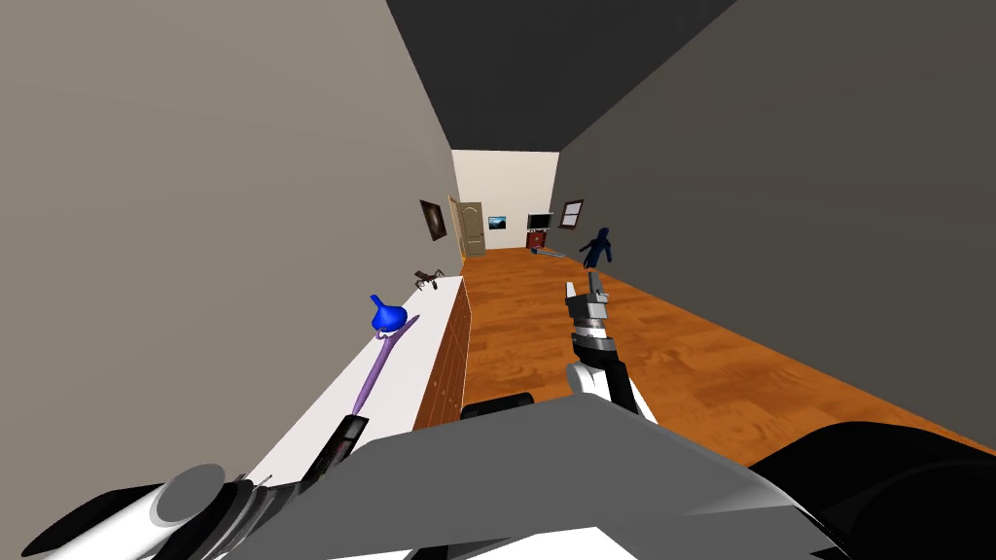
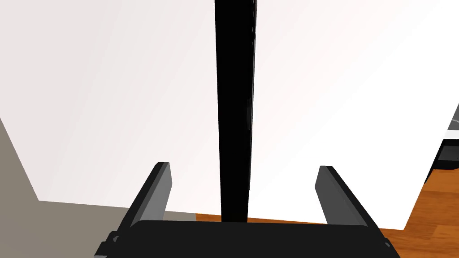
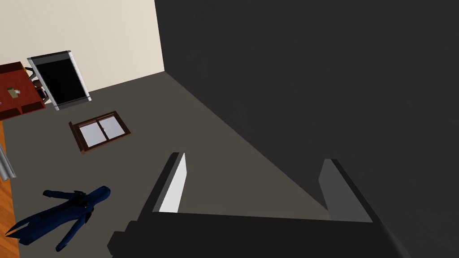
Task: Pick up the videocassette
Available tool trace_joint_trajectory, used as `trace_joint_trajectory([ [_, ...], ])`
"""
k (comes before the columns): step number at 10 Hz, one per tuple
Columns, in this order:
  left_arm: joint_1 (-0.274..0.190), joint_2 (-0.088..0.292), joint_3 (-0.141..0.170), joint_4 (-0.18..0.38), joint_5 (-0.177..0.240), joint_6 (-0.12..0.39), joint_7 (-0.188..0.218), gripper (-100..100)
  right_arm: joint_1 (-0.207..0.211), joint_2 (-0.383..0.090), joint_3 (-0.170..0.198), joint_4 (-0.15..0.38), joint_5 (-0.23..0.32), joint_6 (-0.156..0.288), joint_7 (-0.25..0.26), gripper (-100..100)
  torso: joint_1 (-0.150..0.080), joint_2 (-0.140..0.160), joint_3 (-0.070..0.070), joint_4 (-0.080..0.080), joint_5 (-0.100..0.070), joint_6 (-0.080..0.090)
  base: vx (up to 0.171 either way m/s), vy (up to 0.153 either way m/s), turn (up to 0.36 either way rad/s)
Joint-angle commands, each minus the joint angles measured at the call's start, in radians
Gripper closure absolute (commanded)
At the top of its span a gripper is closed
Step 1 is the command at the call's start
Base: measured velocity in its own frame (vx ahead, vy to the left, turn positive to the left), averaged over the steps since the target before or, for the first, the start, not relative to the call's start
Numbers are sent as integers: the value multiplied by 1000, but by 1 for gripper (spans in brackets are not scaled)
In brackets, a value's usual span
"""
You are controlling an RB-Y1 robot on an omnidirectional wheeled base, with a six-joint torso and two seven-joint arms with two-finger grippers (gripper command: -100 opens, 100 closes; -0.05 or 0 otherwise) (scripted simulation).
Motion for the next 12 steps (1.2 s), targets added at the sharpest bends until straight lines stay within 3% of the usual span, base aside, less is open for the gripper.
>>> trace_joint_trajectory([
  [1,-19,0,20,16,0,40,17,-100,0,0,0,0,0,0,0,0,0,0,0,0,0,0,114,56,-77],
  [3,-21,-2,20,16,-1,42,19,-100,0,0,0,0,0,0,0,0,0,1,0,0,0,0,65,28,-32],
  [4,-22,-2,21,16,-2,46,21,0,0,0,0,0,0,0,0,0,-1,4,2,1,0,0,8,4,1],
  [5,-72,48,-29,66,48,-5,-29,-100,0,0,0,0,0,0,0,0,-2,6,3,1,0,0,89,-39,291],
  [6,-89,63,-48,97,48,-9,-45,-100,0,0,0,0,0,0,0,0,-5,2,1,1,-1,-1,90,-79,247],
  [8,-89,63,-48,154,48,-9,-45,-100,0,0,0,0,0,0,0,0,-6,3,2,1,-1,0,32,-33,7],
  [9,-139,112,-98,191,96,-61,-95,-100,0,0,0,0,0,0,0,0,-4,5,3,1,-1,0,85,-35,349],
  [10,-155,128,-117,201,97,-63,-110,-100,0,0,0,0,0,0,0,0,-5,2,1,1,-1,-1,99,-67,229],
  [12,-155,128,-117,249,97,-63,-112,-100,0,0,0,0,0,0,0,0,-5,3,2,0,-1,0,22,-28,-19],
])
